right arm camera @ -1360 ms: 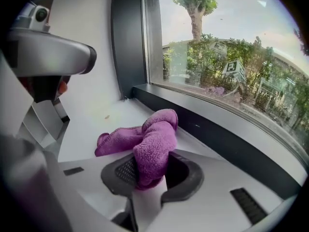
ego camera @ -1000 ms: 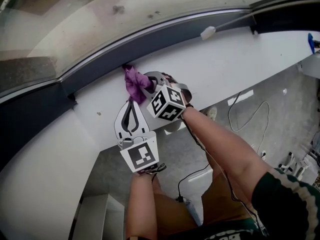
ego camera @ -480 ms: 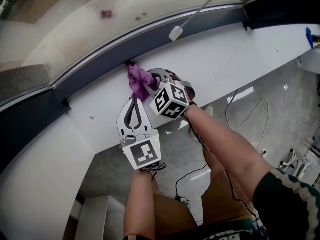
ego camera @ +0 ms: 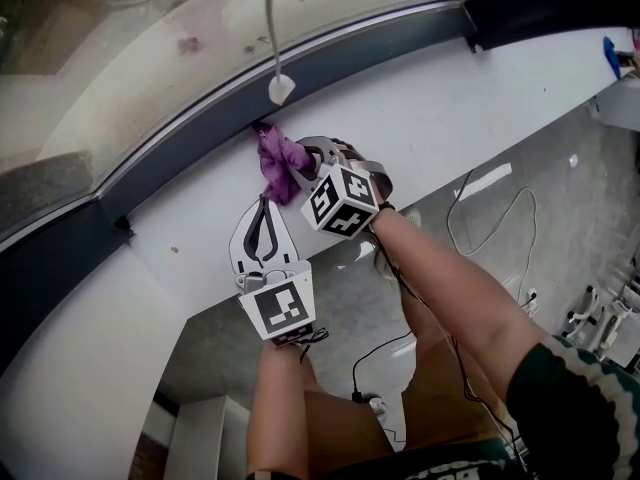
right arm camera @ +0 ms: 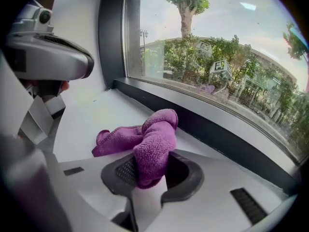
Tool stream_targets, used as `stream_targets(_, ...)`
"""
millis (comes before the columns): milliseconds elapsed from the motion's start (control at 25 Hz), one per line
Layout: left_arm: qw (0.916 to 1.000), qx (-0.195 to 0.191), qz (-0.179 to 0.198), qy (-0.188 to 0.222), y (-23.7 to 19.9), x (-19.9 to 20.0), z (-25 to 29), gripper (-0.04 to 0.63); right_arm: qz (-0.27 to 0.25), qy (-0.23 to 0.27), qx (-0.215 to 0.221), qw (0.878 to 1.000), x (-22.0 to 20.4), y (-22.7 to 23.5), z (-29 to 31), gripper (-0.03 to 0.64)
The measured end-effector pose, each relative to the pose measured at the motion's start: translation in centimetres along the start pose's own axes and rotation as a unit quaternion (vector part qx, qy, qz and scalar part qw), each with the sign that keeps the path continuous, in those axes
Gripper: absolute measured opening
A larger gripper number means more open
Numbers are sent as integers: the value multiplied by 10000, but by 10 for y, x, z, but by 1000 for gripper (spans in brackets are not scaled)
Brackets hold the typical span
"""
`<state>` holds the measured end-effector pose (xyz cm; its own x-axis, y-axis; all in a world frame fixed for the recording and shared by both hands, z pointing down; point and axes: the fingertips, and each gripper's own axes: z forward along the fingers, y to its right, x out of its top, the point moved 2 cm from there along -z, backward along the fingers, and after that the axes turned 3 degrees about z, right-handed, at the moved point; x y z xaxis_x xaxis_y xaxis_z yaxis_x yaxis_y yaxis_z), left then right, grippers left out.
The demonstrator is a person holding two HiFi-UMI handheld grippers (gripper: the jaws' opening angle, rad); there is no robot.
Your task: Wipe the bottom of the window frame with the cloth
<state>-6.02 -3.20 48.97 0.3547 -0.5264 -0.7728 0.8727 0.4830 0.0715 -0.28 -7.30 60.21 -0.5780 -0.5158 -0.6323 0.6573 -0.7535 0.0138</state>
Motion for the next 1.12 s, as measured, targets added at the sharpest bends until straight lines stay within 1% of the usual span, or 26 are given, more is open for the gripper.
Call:
stream_targets(320, 9998, -190, 69, -16, 27, 8, 13, 8, 37, -45, -118, 9999, -18, 20, -16, 103)
stream_targets(560, 9992, -358, 175, -46, 60, 18, 38, 8, 179, -50, -262, 9995, -44, 57, -29, 103)
stream_targets(640, 9990, -407, 200, -62, 68, 21, 43, 8, 222, -44, -289, 9993, -49, 63, -33, 103)
stream_targets(800, 9987, -457, 203, -33, 75, 23, 43, 8, 197, -28, -342, 9992, -50, 64, -40, 103)
stream_targets(960, 9989, -449, 94, -34, 76, 25, 50, 8, 234, -16, -413, 9989, -57, 75, -48, 103)
stream_targets(1120, 9988, -462, 168, 12, 81, 30, 55, 8, 272, 5, -499, 9984, -64, 87, -58, 104)
